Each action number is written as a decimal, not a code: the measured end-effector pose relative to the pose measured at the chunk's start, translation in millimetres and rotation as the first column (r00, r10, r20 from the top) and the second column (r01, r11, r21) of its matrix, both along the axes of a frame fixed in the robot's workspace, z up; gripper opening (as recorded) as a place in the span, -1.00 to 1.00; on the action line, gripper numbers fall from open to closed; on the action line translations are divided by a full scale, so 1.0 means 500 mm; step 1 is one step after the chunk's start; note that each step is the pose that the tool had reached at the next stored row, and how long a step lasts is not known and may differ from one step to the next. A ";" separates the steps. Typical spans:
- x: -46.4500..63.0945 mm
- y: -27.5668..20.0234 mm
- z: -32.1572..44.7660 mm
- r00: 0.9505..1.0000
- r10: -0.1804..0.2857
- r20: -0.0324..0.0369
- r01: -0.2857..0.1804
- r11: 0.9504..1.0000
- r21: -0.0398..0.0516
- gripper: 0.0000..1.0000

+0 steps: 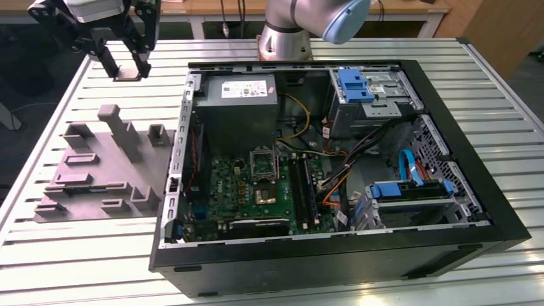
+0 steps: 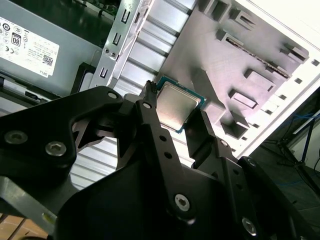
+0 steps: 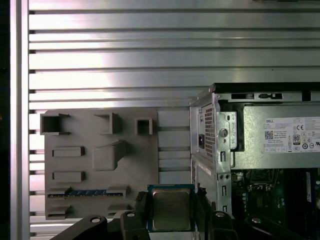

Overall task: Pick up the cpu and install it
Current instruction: 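Pick up the cpu and move it towards the insertion slot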

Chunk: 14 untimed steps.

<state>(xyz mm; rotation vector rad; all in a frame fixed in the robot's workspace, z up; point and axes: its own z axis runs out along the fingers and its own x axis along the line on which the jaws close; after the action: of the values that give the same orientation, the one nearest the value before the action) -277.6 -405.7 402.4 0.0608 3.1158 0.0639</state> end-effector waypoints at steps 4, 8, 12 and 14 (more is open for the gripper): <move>0.000 -0.0023 0.000 1.000 0.000 0.000 0.000 1.000 0.000 -0.06; 0.000 -0.0198 0.000 1.000 0.000 0.000 0.000 1.000 0.000 -0.06; 0.000 -0.0318 0.000 1.000 0.000 0.000 0.000 1.000 0.000 -0.06; 0.002 -0.0326 0.000 1.000 0.000 0.000 0.000 1.000 0.000 -0.06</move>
<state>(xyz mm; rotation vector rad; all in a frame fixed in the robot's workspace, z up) -276.4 -422.0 402.2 0.0608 3.1158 0.0640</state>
